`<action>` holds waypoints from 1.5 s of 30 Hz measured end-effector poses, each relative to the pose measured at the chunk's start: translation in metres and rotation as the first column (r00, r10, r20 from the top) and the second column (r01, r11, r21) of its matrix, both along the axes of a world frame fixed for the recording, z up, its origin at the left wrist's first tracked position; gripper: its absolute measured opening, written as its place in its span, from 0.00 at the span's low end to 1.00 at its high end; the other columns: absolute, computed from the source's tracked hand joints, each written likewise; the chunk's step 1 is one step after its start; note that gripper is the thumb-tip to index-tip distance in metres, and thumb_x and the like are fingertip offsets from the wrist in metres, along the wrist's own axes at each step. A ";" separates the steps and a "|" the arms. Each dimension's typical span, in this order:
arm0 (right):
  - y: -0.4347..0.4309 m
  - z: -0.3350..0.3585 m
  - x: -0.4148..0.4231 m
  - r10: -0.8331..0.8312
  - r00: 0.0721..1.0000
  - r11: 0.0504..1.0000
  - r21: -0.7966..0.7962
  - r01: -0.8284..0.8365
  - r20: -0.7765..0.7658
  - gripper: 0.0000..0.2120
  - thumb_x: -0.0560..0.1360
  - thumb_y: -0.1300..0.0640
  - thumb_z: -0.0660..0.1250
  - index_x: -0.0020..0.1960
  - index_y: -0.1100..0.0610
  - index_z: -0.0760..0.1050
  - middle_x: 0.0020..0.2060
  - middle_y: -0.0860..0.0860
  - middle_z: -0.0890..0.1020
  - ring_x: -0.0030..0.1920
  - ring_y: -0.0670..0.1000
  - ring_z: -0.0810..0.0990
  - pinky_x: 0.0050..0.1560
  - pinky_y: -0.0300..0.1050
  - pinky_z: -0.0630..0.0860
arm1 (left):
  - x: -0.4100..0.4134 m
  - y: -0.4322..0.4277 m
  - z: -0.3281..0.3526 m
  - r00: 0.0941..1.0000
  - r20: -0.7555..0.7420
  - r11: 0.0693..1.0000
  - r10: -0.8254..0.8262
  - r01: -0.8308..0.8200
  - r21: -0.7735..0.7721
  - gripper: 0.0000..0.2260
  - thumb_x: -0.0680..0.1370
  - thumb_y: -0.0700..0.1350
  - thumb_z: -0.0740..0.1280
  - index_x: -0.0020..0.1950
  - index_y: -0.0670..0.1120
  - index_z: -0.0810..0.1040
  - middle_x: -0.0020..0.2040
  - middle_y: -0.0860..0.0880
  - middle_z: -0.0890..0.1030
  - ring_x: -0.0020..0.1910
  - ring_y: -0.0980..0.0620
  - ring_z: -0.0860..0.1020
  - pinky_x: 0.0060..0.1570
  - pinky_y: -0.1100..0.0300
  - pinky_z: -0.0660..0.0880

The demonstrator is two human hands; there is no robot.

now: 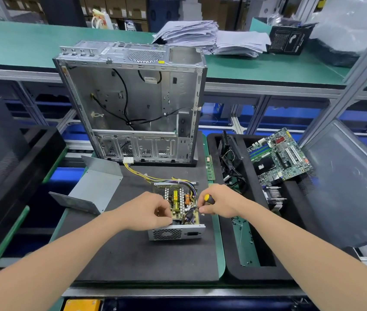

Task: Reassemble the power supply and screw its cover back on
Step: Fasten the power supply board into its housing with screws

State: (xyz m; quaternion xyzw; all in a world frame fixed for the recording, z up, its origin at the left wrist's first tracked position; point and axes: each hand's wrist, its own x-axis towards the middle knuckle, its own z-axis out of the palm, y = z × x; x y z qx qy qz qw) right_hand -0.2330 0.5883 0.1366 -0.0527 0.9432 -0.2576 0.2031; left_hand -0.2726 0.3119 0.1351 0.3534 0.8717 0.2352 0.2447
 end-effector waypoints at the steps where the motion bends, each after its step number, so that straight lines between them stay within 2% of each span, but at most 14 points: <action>1: -0.001 -0.003 0.000 0.010 1.000 1.000 0.012 -0.010 -0.014 0.02 0.78 0.52 0.74 0.50 0.49 0.84 0.41 0.48 0.84 0.42 0.52 0.84 0.48 0.48 0.83 | 0.002 0.002 0.001 0.999 -0.047 1.000 0.002 -0.002 -0.004 0.05 0.76 0.55 0.70 0.42 0.56 0.82 0.43 0.59 0.82 0.43 0.61 0.78 0.44 0.63 0.75; 4: 0.000 -0.013 0.001 -0.003 0.999 1.000 0.002 0.003 -0.037 0.03 0.79 0.52 0.73 0.51 0.50 0.83 0.41 0.50 0.83 0.38 0.50 0.81 0.47 0.47 0.81 | 0.005 0.009 0.000 0.993 -0.108 0.999 0.041 -0.041 0.010 0.05 0.77 0.56 0.68 0.47 0.57 0.82 0.39 0.57 0.82 0.40 0.59 0.78 0.43 0.56 0.78; 7: 0.003 -0.020 0.002 -0.027 0.999 0.999 -0.035 0.025 -0.038 0.02 0.79 0.51 0.74 0.48 0.48 0.82 0.39 0.49 0.84 0.35 0.46 0.76 0.44 0.46 0.79 | 0.008 0.018 -0.004 0.985 -0.148 0.995 0.087 -0.080 0.055 0.04 0.78 0.51 0.67 0.48 0.56 0.82 0.37 0.56 0.81 0.39 0.59 0.78 0.41 0.55 0.78; 11: 0.007 -0.025 0.004 -0.093 0.996 0.976 -0.194 0.094 0.016 0.01 0.77 0.54 0.75 0.48 0.50 0.84 0.42 0.52 0.86 0.38 0.48 0.78 0.47 0.50 0.81 | 0.006 0.036 -0.012 0.962 -0.228 0.985 0.151 -0.127 0.115 0.07 0.80 0.46 0.68 0.56 0.54 0.83 0.44 0.56 0.78 0.43 0.58 0.76 0.49 0.55 0.77; 13: 0.009 -0.028 0.006 -0.132 0.989 0.942 -0.304 0.145 0.062 0.01 0.77 0.57 0.76 0.47 0.52 0.84 0.39 0.52 0.84 0.36 0.48 0.77 0.39 0.44 0.78 | 0.004 0.047 -0.015 0.961 -0.239 0.989 0.135 -0.116 0.093 0.10 0.82 0.47 0.66 0.61 0.54 0.83 0.48 0.54 0.75 0.47 0.56 0.75 0.53 0.55 0.75; 16: 0.010 -0.031 0.009 -0.188 0.975 0.904 -0.367 0.218 0.117 0.03 0.77 0.58 0.75 0.46 0.51 0.84 0.39 0.50 0.83 0.33 0.47 0.77 0.34 0.35 0.72 | 0.004 0.062 -0.019 0.970 -0.230 0.997 0.074 -0.071 0.019 0.12 0.84 0.48 0.64 0.64 0.54 0.83 0.51 0.52 0.69 0.49 0.53 0.73 0.52 0.56 0.72; 20: 0.015 -0.035 0.013 -0.204 0.970 0.891 -0.386 0.240 0.132 0.04 0.77 0.58 0.75 0.46 0.49 0.84 0.40 0.50 0.83 0.33 0.45 0.77 0.32 0.32 0.72 | 0.004 0.073 -0.022 0.980 -0.194 0.998 0.042 -0.052 -0.045 0.09 0.84 0.49 0.65 0.59 0.53 0.84 0.52 0.51 0.67 0.46 0.57 0.70 0.50 0.56 0.69; 23: 0.018 -0.038 0.016 -0.215 0.959 0.847 -0.454 0.276 0.182 0.02 0.78 0.60 0.74 0.48 0.54 0.84 0.35 0.49 0.82 0.32 0.47 0.76 0.28 0.33 0.70 | 0.003 0.075 -0.023 0.991 -0.123 0.998 0.055 -0.053 0.017 0.05 0.81 0.50 0.69 0.54 0.54 0.84 0.51 0.51 0.67 0.45 0.62 0.69 0.45 0.66 0.63; 25: 0.017 -0.041 0.017 -0.223 0.944 0.803 -0.503 0.320 0.244 0.01 0.78 0.60 0.74 0.49 0.57 0.83 0.34 0.51 0.80 0.32 0.49 0.73 0.29 0.39 0.66 | 0.002 0.075 -0.024 0.992 -0.100 0.997 0.071 -0.068 0.033 0.03 0.81 0.51 0.70 0.51 0.54 0.83 0.49 0.53 0.67 0.45 0.62 0.69 0.43 0.70 0.62; 29: 0.015 -0.043 0.014 -0.196 0.905 0.705 -0.587 0.398 0.377 0.02 0.78 0.63 0.73 0.51 0.61 0.82 0.33 0.52 0.79 0.31 0.49 0.70 0.30 0.42 0.64 | -0.001 0.073 -0.026 0.991 -0.102 0.996 0.084 -0.084 0.009 0.04 0.81 0.51 0.69 0.51 0.54 0.83 0.49 0.52 0.70 0.48 0.55 0.71 0.49 0.60 0.65; 31: 0.014 -0.042 0.012 -0.178 0.882 0.682 -0.591 0.430 0.436 0.02 0.78 0.65 0.73 0.49 0.60 0.83 0.37 0.57 0.79 0.32 0.48 0.70 0.29 0.41 0.64 | -0.003 0.072 -0.025 0.992 -0.100 0.997 0.079 -0.078 0.008 0.04 0.80 0.52 0.70 0.50 0.55 0.84 0.49 0.50 0.73 0.50 0.52 0.73 0.51 0.57 0.68; 37: 0.012 -0.046 0.007 -0.169 0.821 0.658 -0.557 0.506 0.546 0.05 0.79 0.66 0.70 0.48 0.57 0.80 0.45 0.60 0.78 0.33 0.48 0.71 0.29 0.40 0.64 | -0.002 0.067 -0.024 0.994 -0.064 0.995 0.090 -0.087 0.047 0.02 0.76 0.55 0.74 0.47 0.60 0.83 0.47 0.51 0.73 0.44 0.57 0.73 0.45 0.60 0.67; 41: 0.011 -0.048 0.007 -0.145 0.805 0.641 -0.566 0.519 0.575 0.06 0.80 0.66 0.69 0.49 0.57 0.79 0.44 0.57 0.84 0.33 0.47 0.71 0.29 0.39 0.65 | -0.002 0.066 -0.025 0.994 -0.052 0.994 0.096 -0.093 0.058 0.06 0.75 0.54 0.76 0.44 0.63 0.80 0.47 0.52 0.73 0.45 0.58 0.73 0.44 0.62 0.67; 45: 0.010 -0.048 0.008 -0.144 0.792 0.624 -0.567 0.538 0.593 0.05 0.80 0.66 0.69 0.51 0.58 0.78 0.44 0.57 0.83 0.34 0.48 0.70 0.30 0.39 0.64 | -0.001 0.066 -0.025 0.994 -0.040 0.993 0.106 -0.104 0.055 0.07 0.74 0.55 0.76 0.42 0.64 0.79 0.47 0.52 0.74 0.45 0.56 0.74 0.45 0.59 0.68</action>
